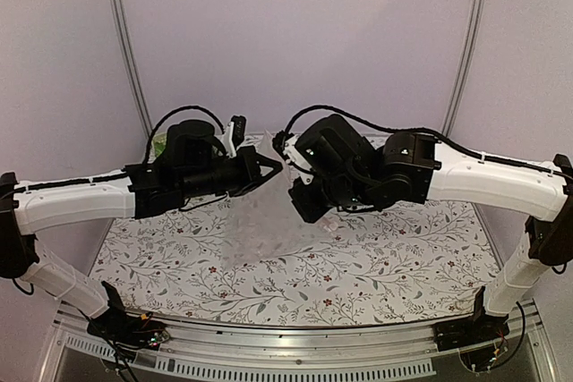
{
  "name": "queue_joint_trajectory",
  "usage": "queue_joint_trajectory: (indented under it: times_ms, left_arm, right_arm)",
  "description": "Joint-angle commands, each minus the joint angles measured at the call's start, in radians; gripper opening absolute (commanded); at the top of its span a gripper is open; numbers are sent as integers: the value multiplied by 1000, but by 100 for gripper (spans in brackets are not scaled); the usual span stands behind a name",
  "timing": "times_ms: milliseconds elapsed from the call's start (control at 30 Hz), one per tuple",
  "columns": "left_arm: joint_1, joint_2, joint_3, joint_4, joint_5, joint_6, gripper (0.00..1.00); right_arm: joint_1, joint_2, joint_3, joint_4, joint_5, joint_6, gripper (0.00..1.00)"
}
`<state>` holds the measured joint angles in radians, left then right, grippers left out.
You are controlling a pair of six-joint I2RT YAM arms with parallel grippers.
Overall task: Place the food in the zip-top bag and seal the zipper
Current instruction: Pass from the right arm to the left, then open the zipper food storage bag.
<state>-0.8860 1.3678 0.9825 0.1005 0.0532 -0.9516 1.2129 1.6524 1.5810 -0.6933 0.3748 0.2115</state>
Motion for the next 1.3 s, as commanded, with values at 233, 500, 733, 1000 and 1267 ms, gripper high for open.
queue_joint_trajectory:
  times_ms: [233,500,733,1000,1267]
  left_arm:
    - [18,-12,-92,86,-29,1,0]
    - [18,-27,-132,121,4,48,0]
    - [12,-41,-154,146,28,60,0]
    - [7,-30,-147,152,42,61,0]
    - [4,-33,-140,154,54,62,0]
  right_arm:
    - [15,8,5,-3,12,18,51]
    - [1,-80,-26,14,62,110,79]
    - [-63,-82,-26,22,46,209,75]
    - [-69,1,24,38,-22,223,67]
    - [-72,60,49,39,-12,234,57]
